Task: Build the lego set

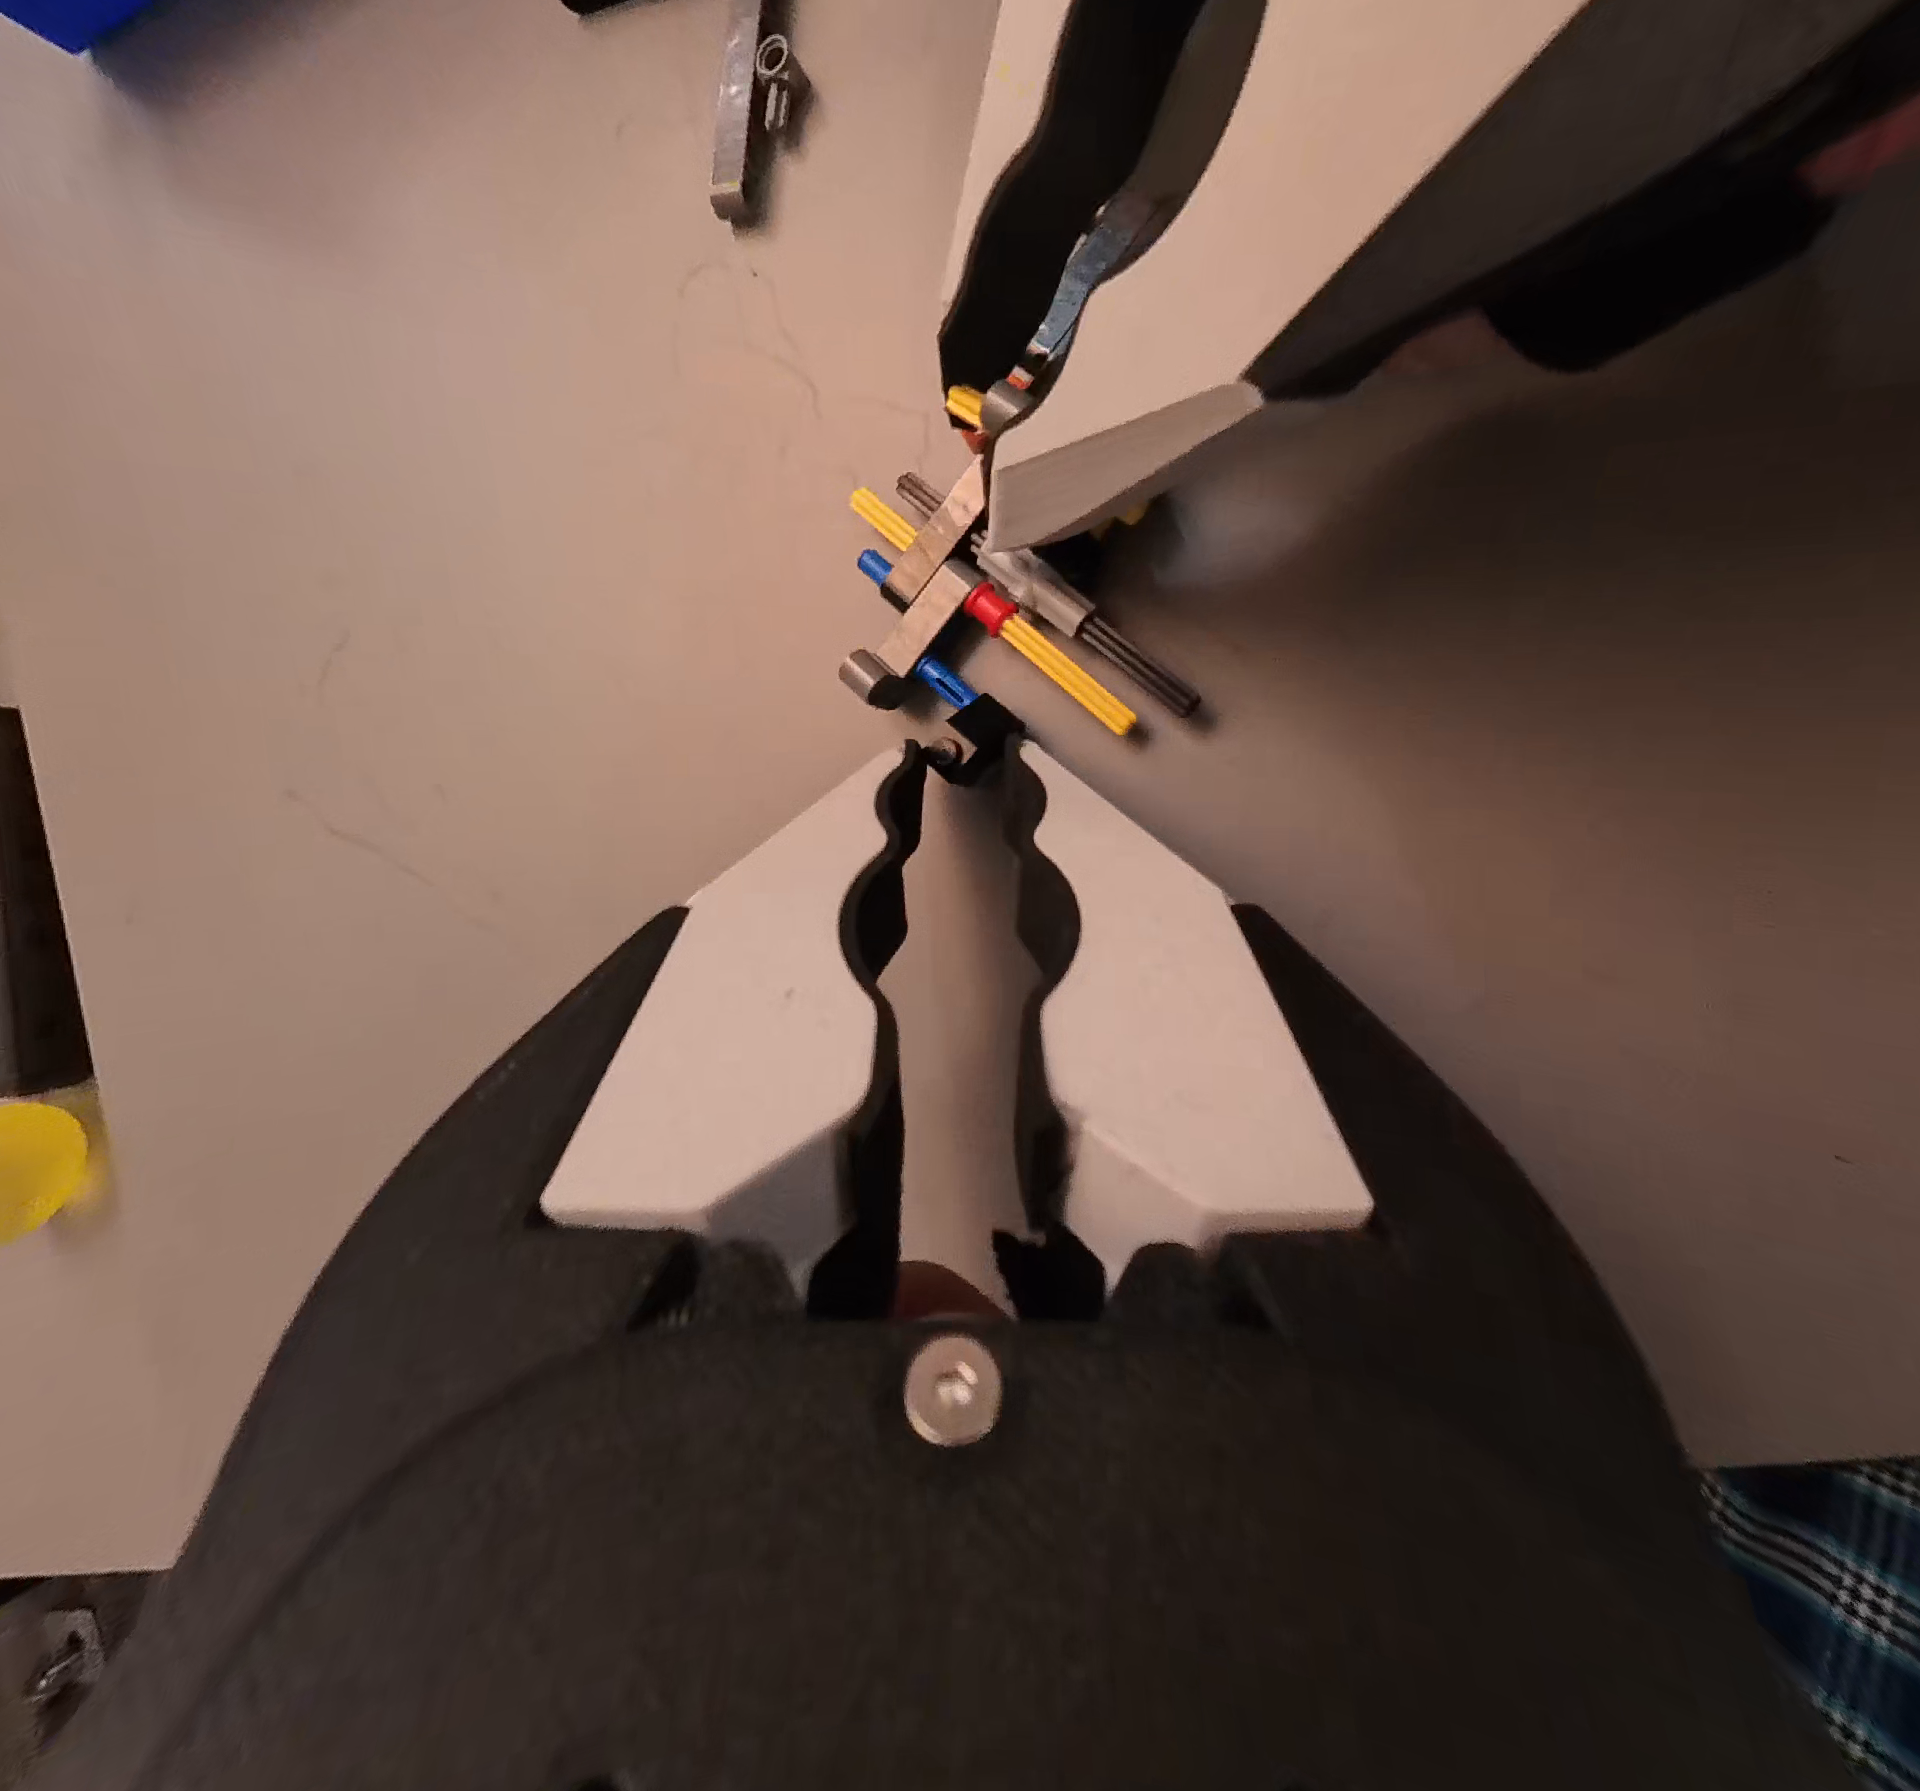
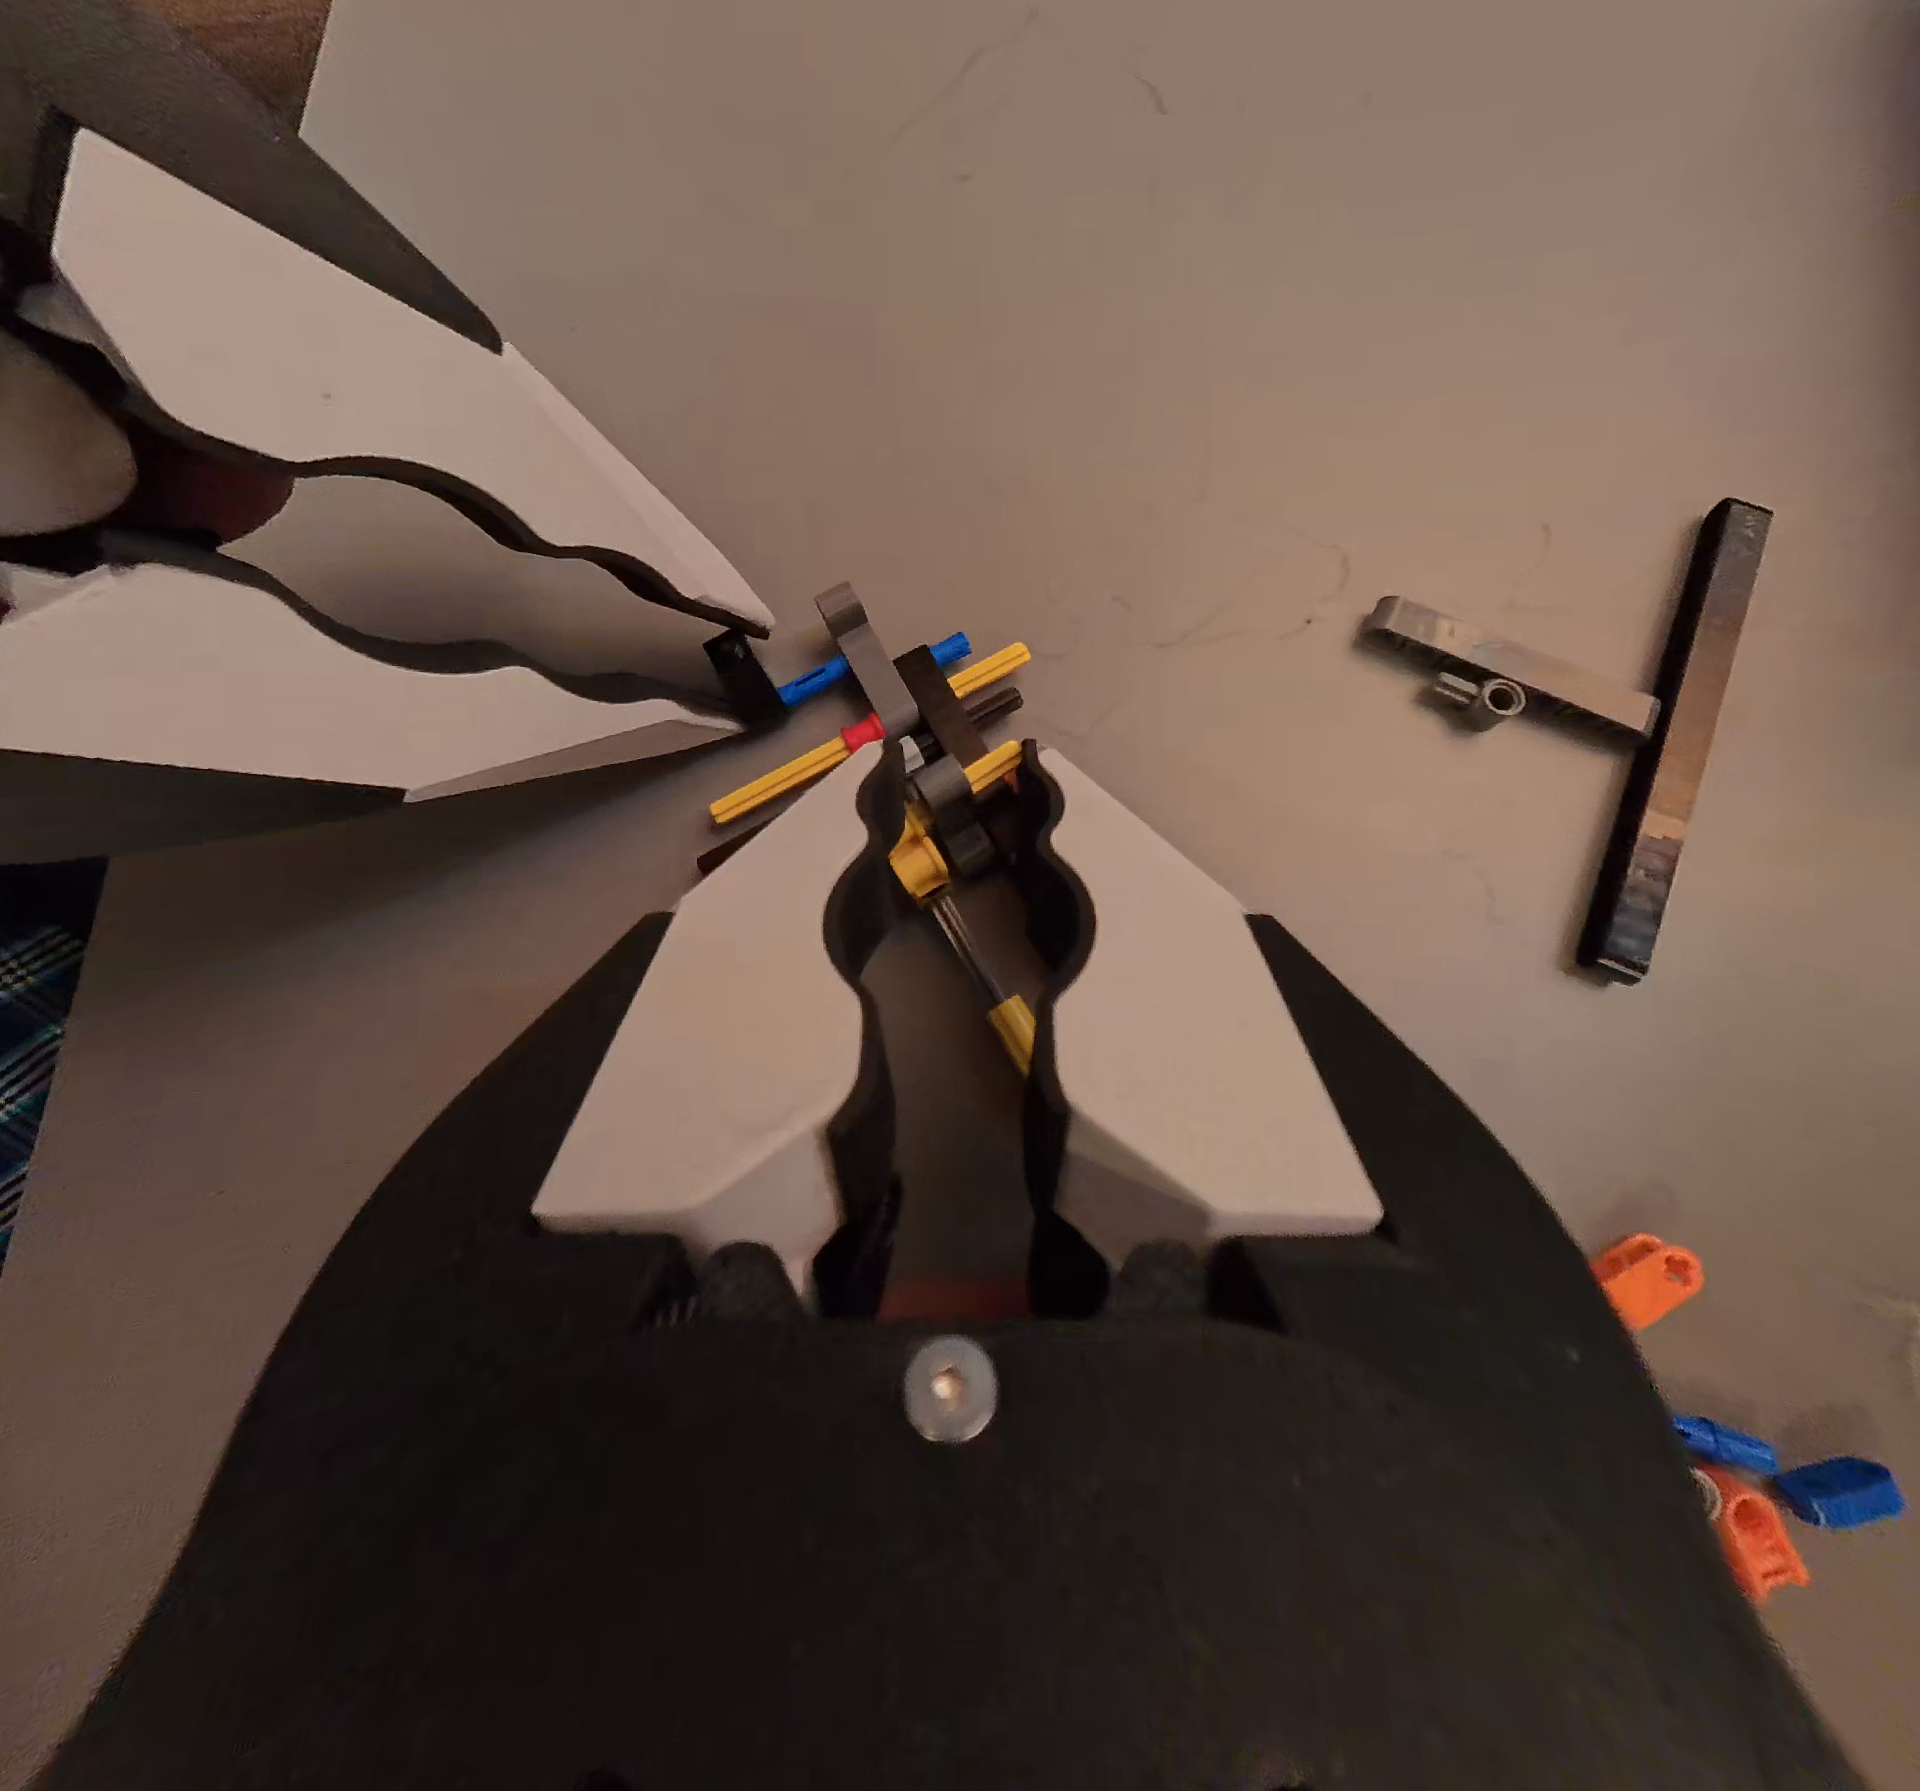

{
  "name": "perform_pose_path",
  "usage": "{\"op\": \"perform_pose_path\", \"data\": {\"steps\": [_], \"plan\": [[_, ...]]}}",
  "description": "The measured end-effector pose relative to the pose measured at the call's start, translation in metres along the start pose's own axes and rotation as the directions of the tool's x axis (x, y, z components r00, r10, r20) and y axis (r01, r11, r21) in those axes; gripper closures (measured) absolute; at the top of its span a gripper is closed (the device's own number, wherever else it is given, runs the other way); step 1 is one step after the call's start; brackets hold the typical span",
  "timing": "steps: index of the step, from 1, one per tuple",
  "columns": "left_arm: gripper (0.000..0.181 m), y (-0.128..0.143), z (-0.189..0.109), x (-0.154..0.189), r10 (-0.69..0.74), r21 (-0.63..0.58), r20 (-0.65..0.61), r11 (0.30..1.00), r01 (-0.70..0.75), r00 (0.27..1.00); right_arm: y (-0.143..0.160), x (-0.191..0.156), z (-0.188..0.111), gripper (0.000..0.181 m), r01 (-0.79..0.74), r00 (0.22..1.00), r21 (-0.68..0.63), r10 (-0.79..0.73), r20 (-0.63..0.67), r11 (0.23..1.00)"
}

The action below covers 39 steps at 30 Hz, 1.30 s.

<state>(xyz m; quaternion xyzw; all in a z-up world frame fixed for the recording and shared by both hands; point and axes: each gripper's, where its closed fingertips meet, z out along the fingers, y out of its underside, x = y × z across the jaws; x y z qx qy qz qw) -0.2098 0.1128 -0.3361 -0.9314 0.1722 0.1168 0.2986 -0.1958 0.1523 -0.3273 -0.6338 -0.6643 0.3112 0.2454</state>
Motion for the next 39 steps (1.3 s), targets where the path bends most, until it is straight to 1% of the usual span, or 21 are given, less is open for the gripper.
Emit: {"op": "perform_pose_path", "data": {"steps": [2, 5, 7, 10, 12, 13, 16, 21, 26, 30, 32, 35, 37, 39], "plan": [[0.169, 0.0, 0.0, 0.0, -0.023, 0.001, -0.009, 1.0, 0.023, 1.0, 0.0, 0.0, 0.0, 0.162, -0.003, 1.0, 0.002, 0.003, -0.002, 1.0], [0.17, -0.001, 0.002, -0.002, -0.018, 0.009, -0.002, 1.0, 0.018, 1.0, 0.0, 0.001, 0.0, 0.162, -0.012, 1.0, 0.003, 0.012, -0.007, 1.0], [0.17, -0.002, 0.003, -0.002, 0.067, 0.037, 0.02, 0.997, -0.067, 0.998, 0.0, 0.002, 0.0, 0.162, -0.021, 1.0, 0.001, 0.021, 0.002, 1.0], [0.169, -0.002, 0.003, -0.004, 0.12, 0.057, -0.002, 0.991, -0.12, 0.993, 0.0, 0.002, 0.0, 0.162, -0.018, 1.0, -0.004, 0.018, 0.005, 1.0], [0.169, -0.002, 0.003, -0.004, 0.109, 0.064, -0.016, 0.992, -0.108, 0.994, 0.0, 0.002, -0.001, 0.162, -0.016, 1.0, -0.009, 0.016, 0.007, 1.0], [0.169, -0.003, 0.003, -0.004, 0.125, 0.067, -0.006, 0.99, -0.124, 0.992, 0.0, 0.002, -0.001, 0.162, -0.019, 1.0, -0.008, 0.019, 0.009, 1.0], [0.17, -0.003, 0.004, -0.004, 0.08, 0.09, -0.01, 0.993, -0.079, 0.997, 0.0, 0.001, -0.001, 0.162, -0.017, 1.0, -0.008, 0.017, 0.005, 1.0], [0.17, -0.004, 0.004, -0.004, 0.143, 0.095, -0.012, 0.985, -0.141, 0.99, -0.002, 0.002, -0.003, 0.164, -0.069, 0.997, 0.001, 0.069, 0.025, 0.998], [0.171, -0.006, 0.004, -0.003, 0.151, 0.114, -0.025, 0.982, -0.147, 0.988, -0.004, 0.004, -0.008, 0.161, -0.071, 0.996, -0.017, 0.072, 0.051, 0.997], [0.171, -0.007, 0.005, -0.004, 0.156, 0.12, -0.036, 0.981, -0.151, 0.987, -0.008, 0.012, -0.017, 0.151, -0.027, 0.998, -0.037, 0.029, 0.061, 0.999], [0.171, -0.008, 0.005, -0.005, 0.159, 0.124, -0.038, 0.98, -0.153, 0.987, -0.013, 0.012, -0.02, 0.146, 0.018, 0.996, -0.044, -0.015, 0.088, 0.999], [0.174, -0.008, 0.005, -0.006, 0.162, 0.133, -0.046, 0.979, -0.154, 0.986, -0.015, 0.002, -0.014, 0.136, 0.161, 0.975, -0.08, -0.146, 0.168, 0.984], [0.174, -0.008, 0.006, -0.007, 0.168, 0.138, -0.045, 0.977, -0.161, 0.985, -0.012, -0.002, -0.006, 0.126, 0.251, 0.955, -0.119, -0.226, 0.189, 0.961], [0.174, -0.009, 0.006, -0.006, 0.168, 0.147, -0.053, 0.976, -0.159, 0.984, -0.012, -0.005, 0.001, 0.124, 0.308, 0.936, -0.136, -0.275, 0.218, 0.941]]}}
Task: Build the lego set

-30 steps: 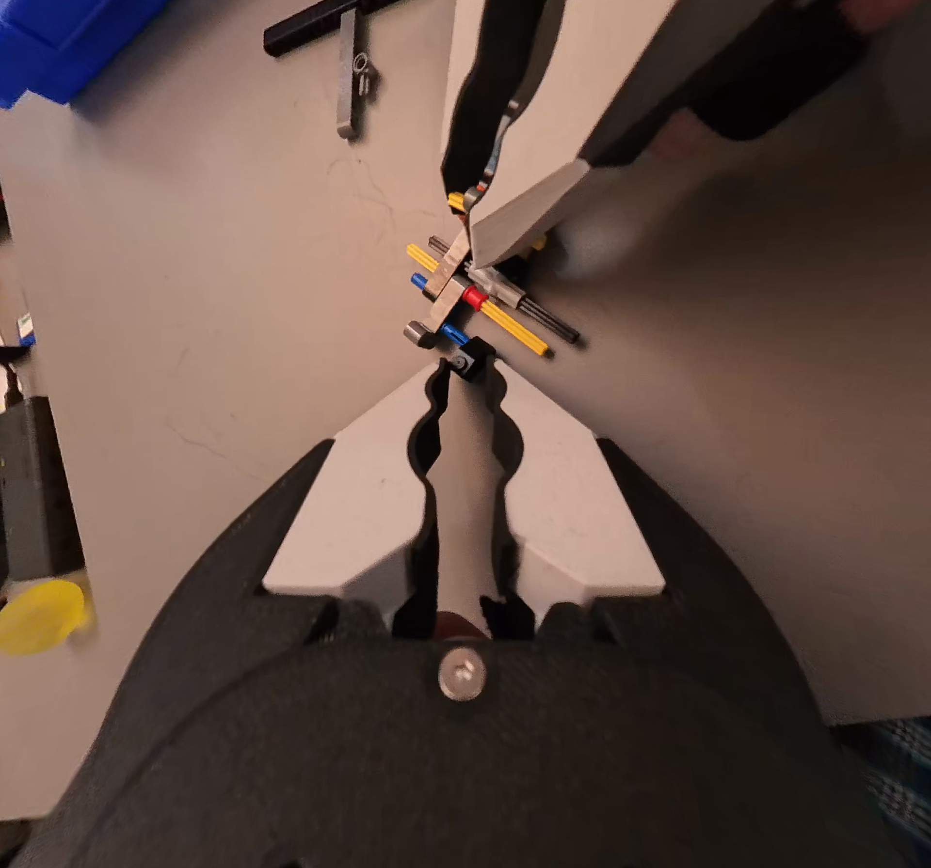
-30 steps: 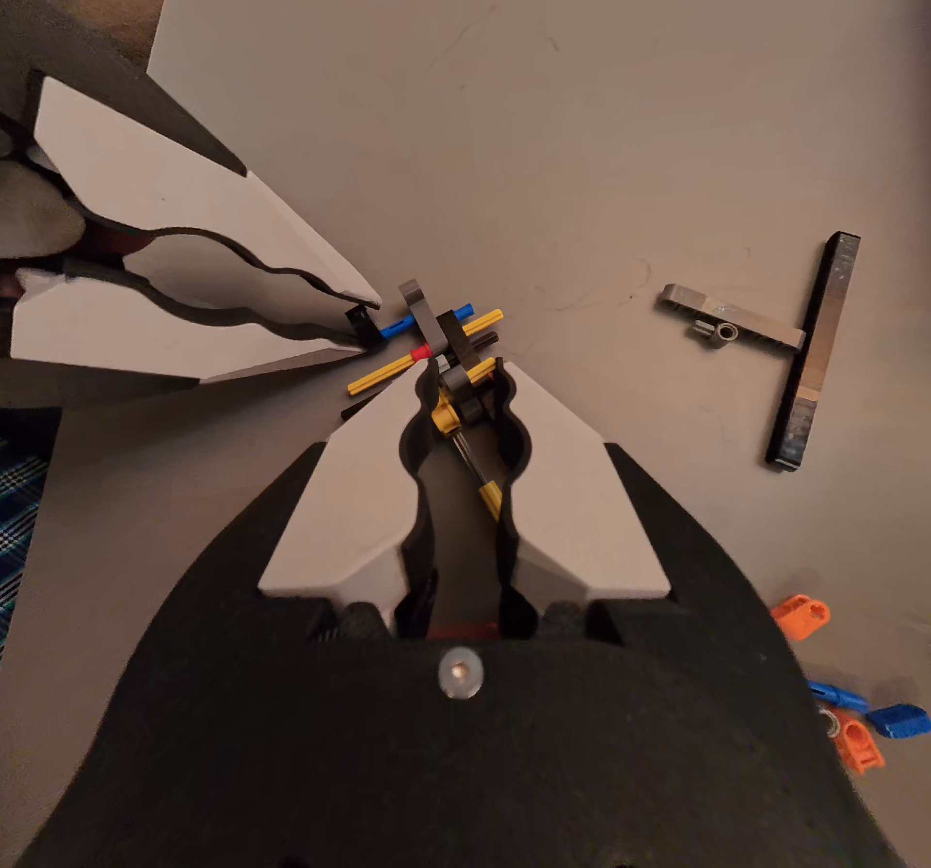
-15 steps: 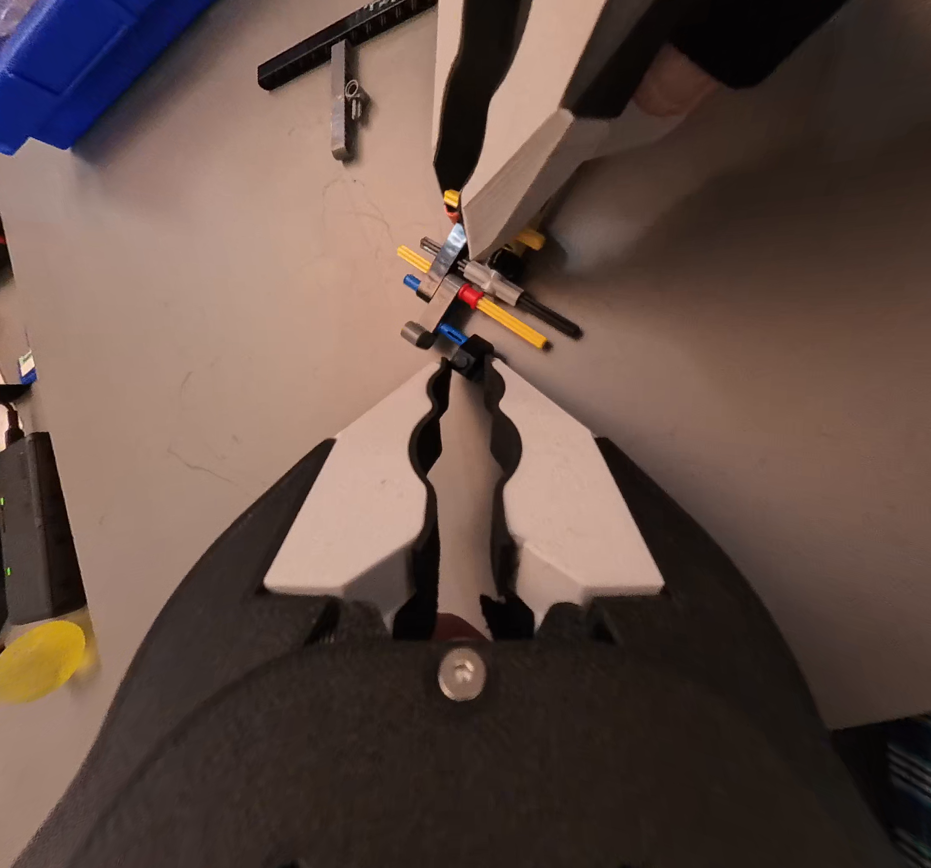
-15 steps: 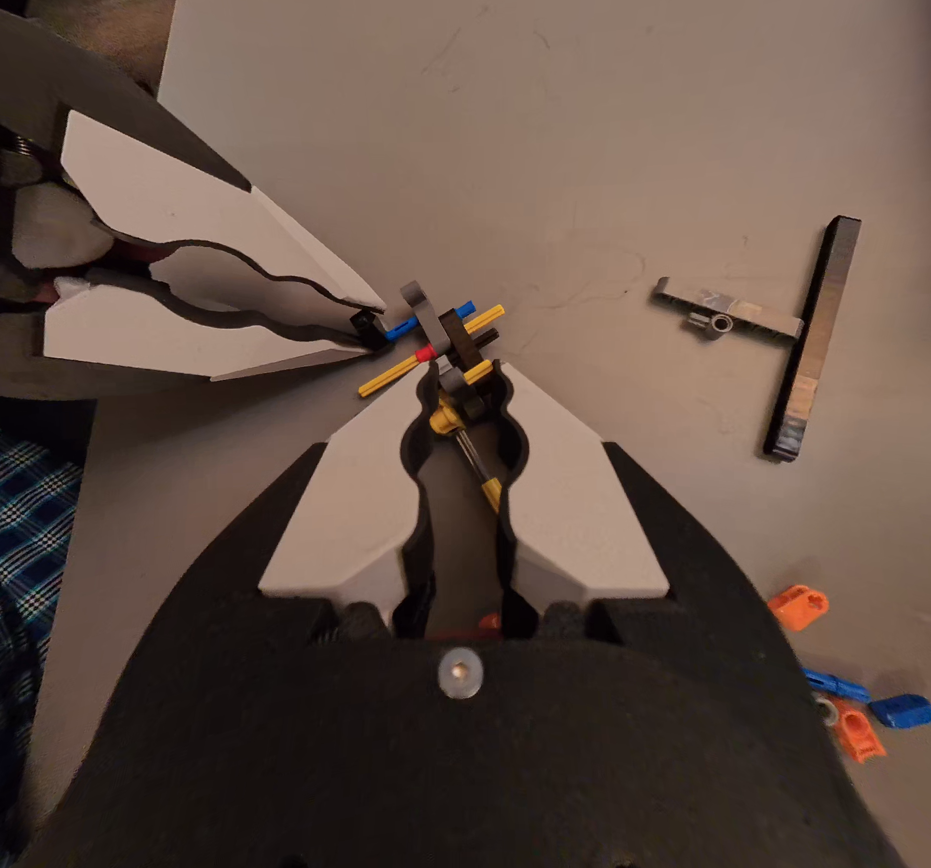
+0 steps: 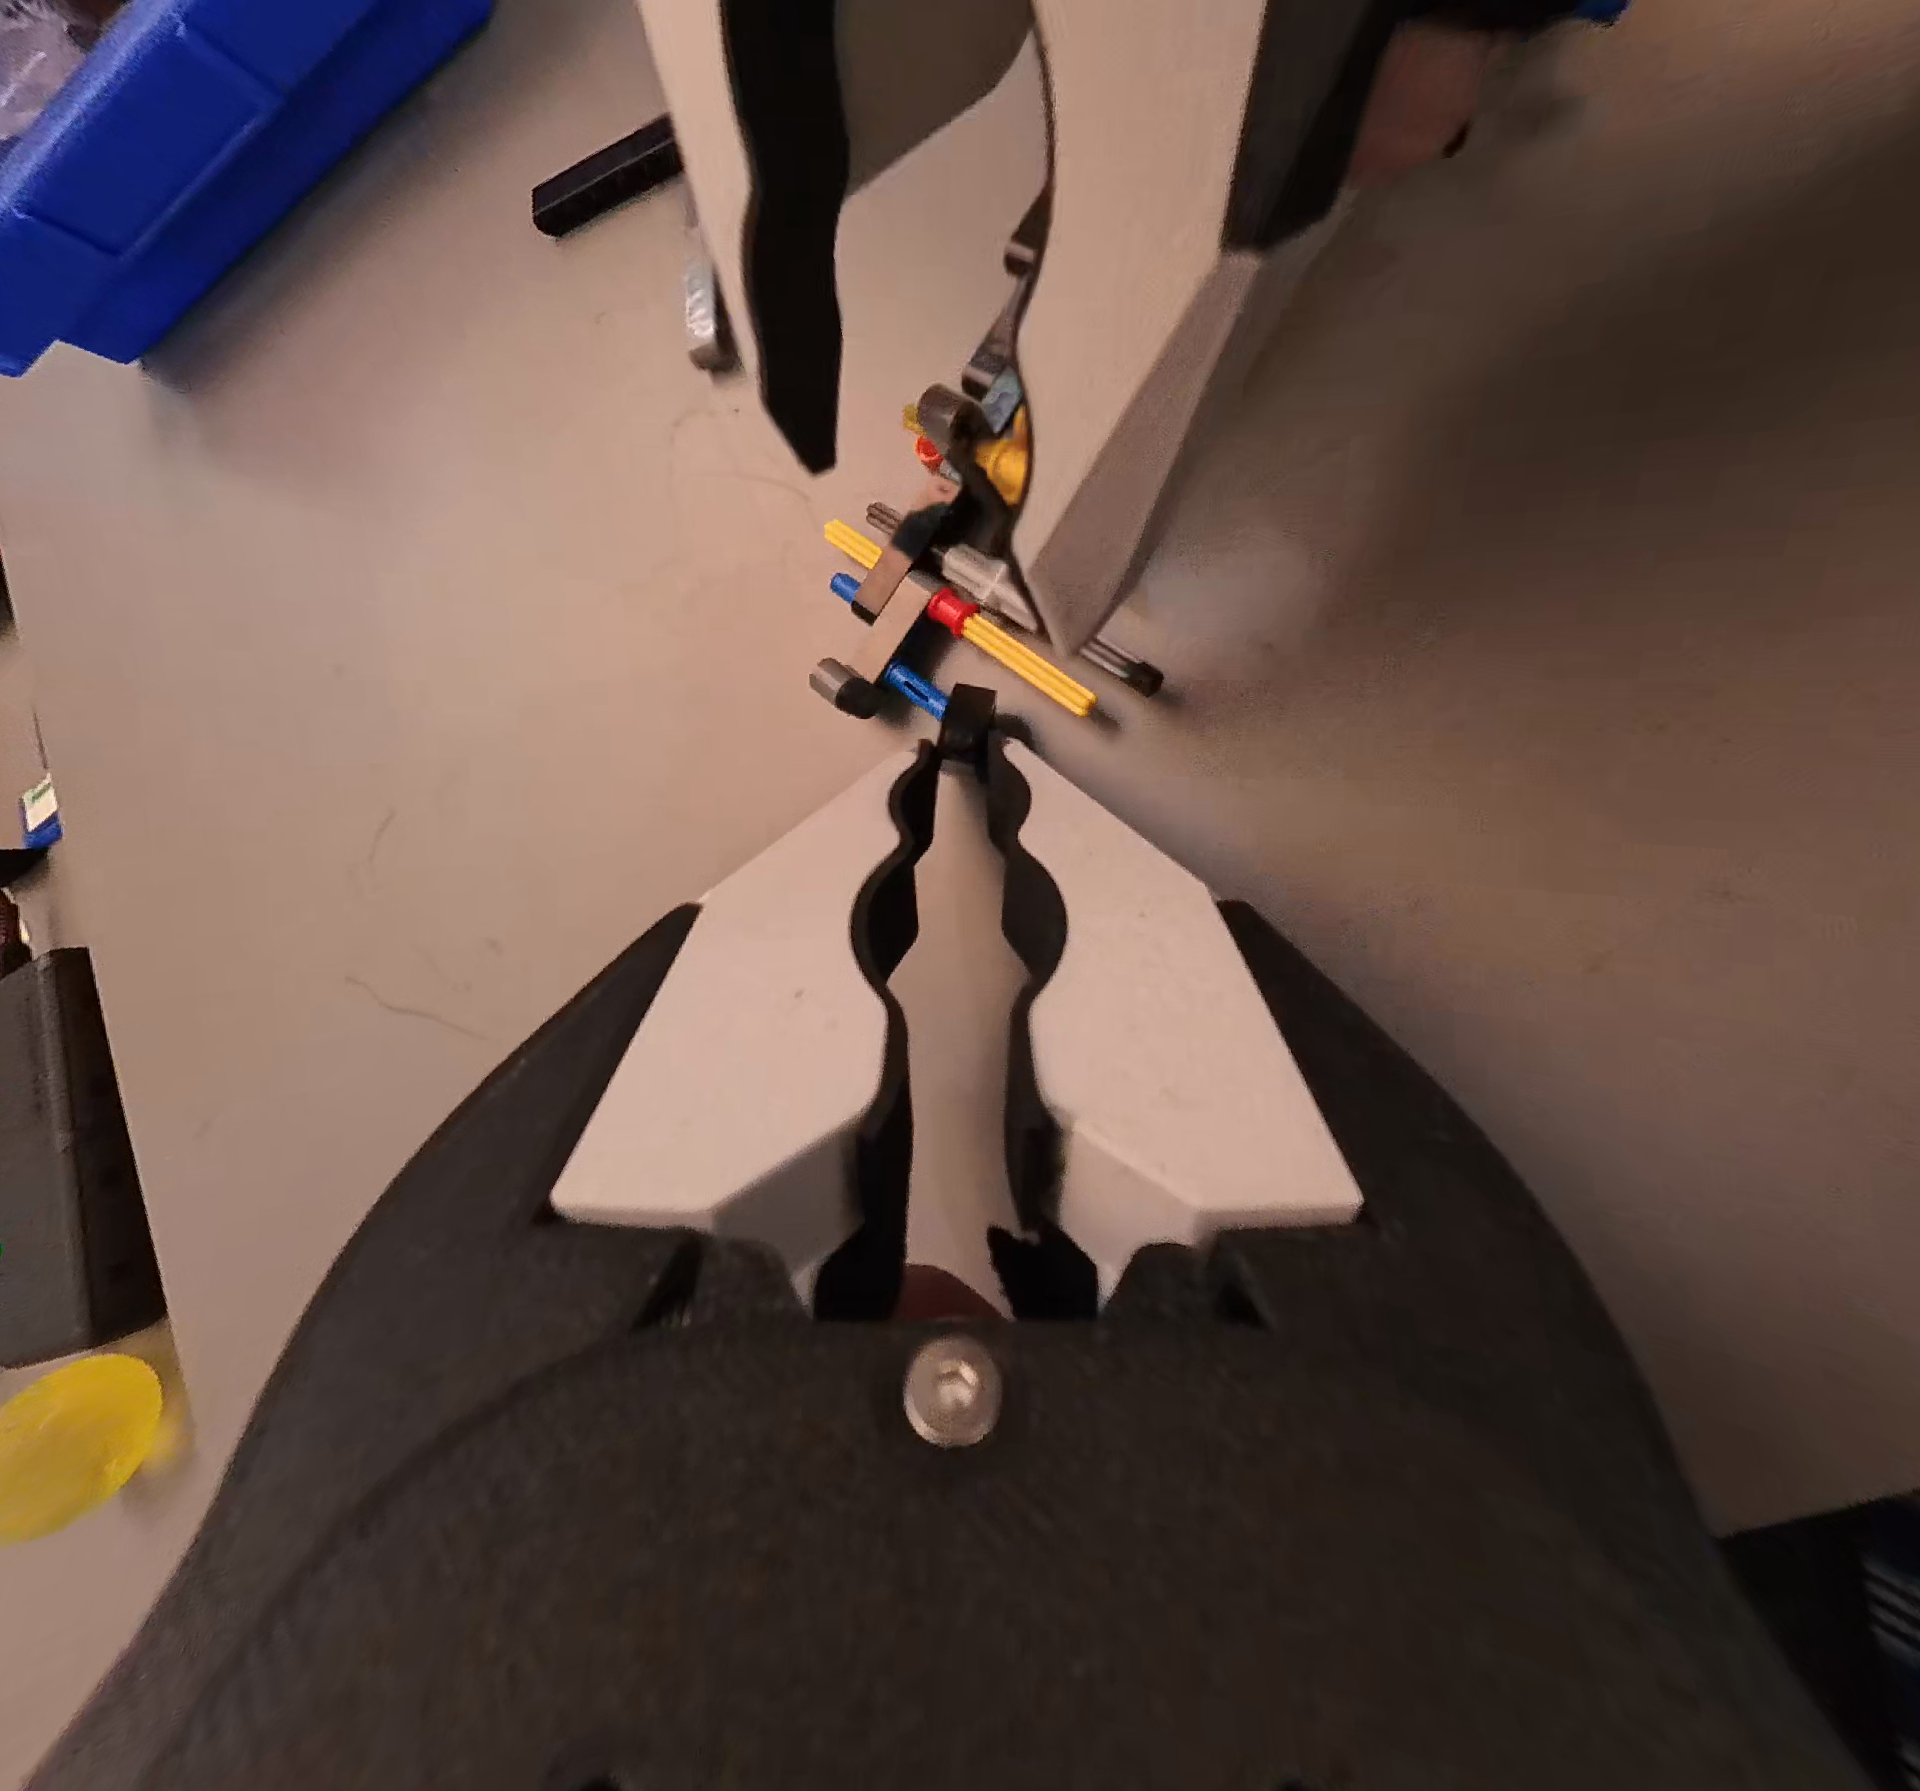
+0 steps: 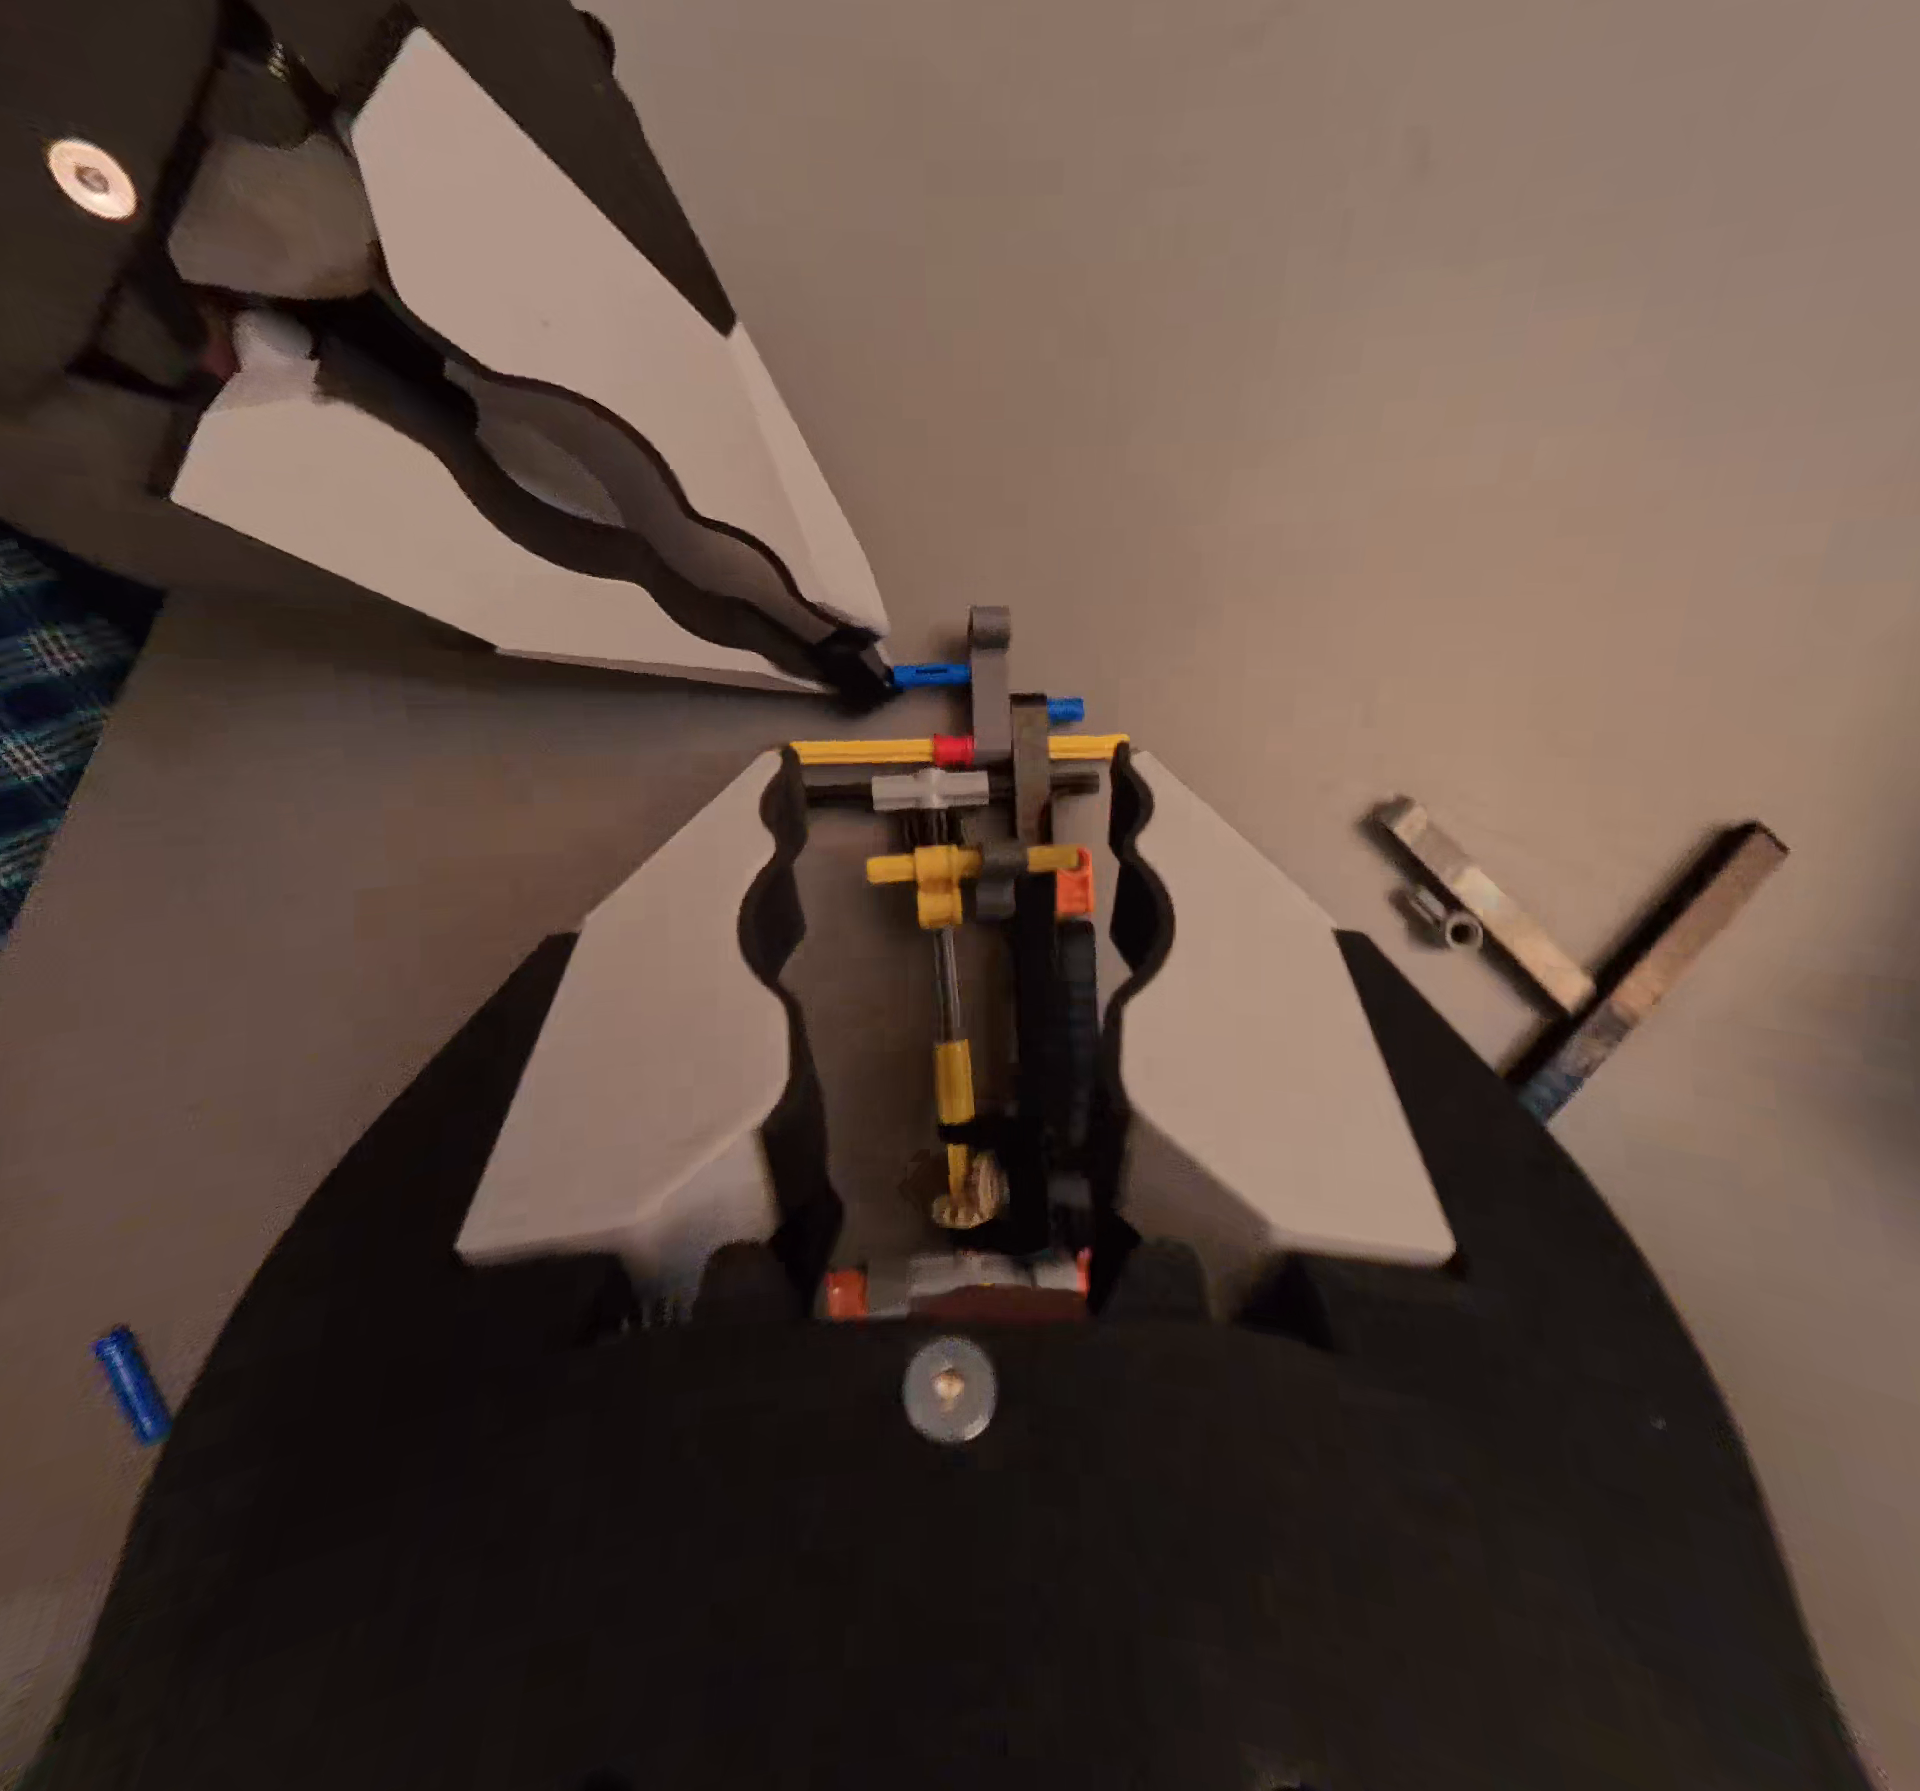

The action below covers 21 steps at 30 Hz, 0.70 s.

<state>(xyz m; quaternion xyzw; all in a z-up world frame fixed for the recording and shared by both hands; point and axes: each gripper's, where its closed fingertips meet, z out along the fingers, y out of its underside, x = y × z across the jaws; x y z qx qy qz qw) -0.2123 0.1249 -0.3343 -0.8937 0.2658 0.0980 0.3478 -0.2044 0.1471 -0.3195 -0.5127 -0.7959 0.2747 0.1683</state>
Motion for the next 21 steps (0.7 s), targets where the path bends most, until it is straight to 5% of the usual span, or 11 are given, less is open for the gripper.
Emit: {"op": "perform_pose_path", "data": {"steps": [16, 21], "plan": [[0.175, 0.002, -0.001, -0.003, 0.077, 0.045, -0.094, 0.996, -0.073, 0.993, 0.001, -0.001, 0.019, 0.132, 0.093, 0.985, -0.054, -0.084, 0.149, 0.994], [0.175, 0.006, -0.004, -0.002, 0.128, 0.065, -0.141, 0.991, -0.12, 0.982, -0.005, -0.003, 0.017, 0.122, 0.124, 0.98, -0.039, -0.116, 0.159, 0.992]]}}
